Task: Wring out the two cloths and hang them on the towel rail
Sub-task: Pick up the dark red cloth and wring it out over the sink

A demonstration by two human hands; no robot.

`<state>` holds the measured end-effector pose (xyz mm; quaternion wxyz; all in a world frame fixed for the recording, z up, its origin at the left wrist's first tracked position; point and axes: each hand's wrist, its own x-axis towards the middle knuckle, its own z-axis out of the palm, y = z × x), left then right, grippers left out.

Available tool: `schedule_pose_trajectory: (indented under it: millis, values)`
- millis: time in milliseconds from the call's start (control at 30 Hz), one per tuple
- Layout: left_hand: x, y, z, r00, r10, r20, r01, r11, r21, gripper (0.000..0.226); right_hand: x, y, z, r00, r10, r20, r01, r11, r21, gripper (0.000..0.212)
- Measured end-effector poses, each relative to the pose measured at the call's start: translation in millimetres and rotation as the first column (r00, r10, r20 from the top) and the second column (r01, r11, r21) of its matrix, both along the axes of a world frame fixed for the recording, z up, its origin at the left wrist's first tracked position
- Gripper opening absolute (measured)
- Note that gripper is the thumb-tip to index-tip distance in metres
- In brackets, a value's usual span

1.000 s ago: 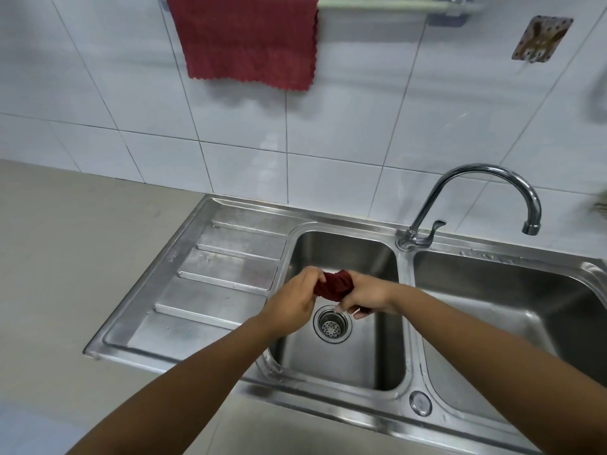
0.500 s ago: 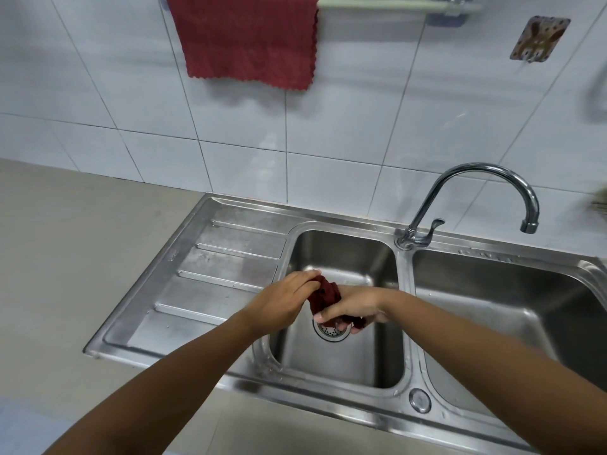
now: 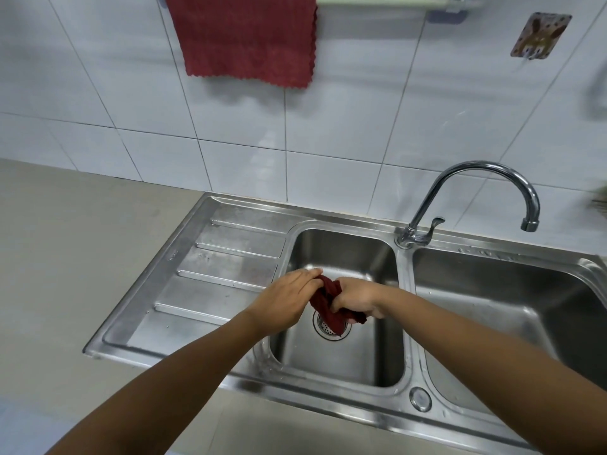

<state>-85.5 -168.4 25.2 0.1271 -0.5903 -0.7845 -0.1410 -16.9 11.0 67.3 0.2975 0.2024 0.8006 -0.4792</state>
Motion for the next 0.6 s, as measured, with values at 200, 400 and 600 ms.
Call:
schedule_pose_trajectory:
  millis: [200,400,600]
  values:
    - [-3.0,2.7,2.5,0.989,0.074,0.129,-0.074,0.997,-0.007,0.028,0.7,-9.7,14.2,0.989,0.142,0.051,-0.142,0.99,-0.003,0.024]
    - [-9.1,-7.4,6.8,0.978,0.12,0.171,-0.111,0.992,-0.059,0.04,-6.1,-2.7,34.2,0.984,0.053,0.169,-0.029,0.99,-0.14,0.018]
    - [-1.9,-2.1,15.1,0.986,0.067,0.151,-0.041,0.985,-0.168,0.036,-3.7,-6.0,32.2,0.952,0.298,0.074,-0.307,0.931,0.197,0.025]
